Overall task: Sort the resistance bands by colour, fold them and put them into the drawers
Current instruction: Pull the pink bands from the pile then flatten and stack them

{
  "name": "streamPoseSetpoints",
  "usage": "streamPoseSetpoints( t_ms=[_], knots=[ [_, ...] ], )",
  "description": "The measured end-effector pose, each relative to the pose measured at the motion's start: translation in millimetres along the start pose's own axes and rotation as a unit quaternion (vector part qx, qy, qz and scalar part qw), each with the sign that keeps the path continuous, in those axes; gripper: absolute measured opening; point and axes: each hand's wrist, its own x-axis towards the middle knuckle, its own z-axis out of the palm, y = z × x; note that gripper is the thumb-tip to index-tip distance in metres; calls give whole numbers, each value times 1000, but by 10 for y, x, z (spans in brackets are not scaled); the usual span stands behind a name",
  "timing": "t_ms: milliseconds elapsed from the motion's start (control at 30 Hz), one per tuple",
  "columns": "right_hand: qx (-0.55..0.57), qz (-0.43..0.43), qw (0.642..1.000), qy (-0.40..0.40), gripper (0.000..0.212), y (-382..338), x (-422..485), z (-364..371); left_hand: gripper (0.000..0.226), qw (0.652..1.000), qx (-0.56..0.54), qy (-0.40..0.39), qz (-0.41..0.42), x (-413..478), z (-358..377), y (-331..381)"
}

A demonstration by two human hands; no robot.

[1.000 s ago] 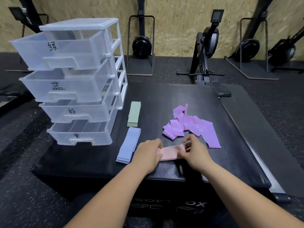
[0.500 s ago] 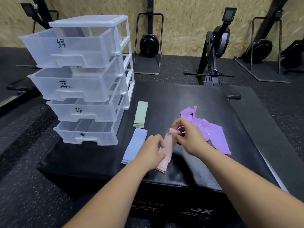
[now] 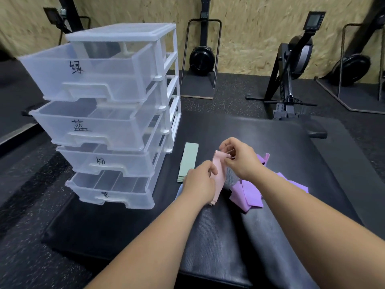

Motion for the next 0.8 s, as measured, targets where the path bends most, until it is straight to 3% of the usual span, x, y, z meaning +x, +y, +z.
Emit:
streamPoseSetpoints(
  t_ms=[400, 633, 800],
  knots=[
    [-46, 35, 998, -11, 37, 500, 523, 346, 24, 998, -10, -34, -52, 677, 212, -45],
    [-143, 20, 989, 3, 19, 697, 461, 527, 33, 974, 216, -60, 17, 739, 305, -90],
    [-170, 3, 984, 56, 16, 723, 272, 378, 36, 942, 329, -17, 66, 652, 347, 30]
  ],
)
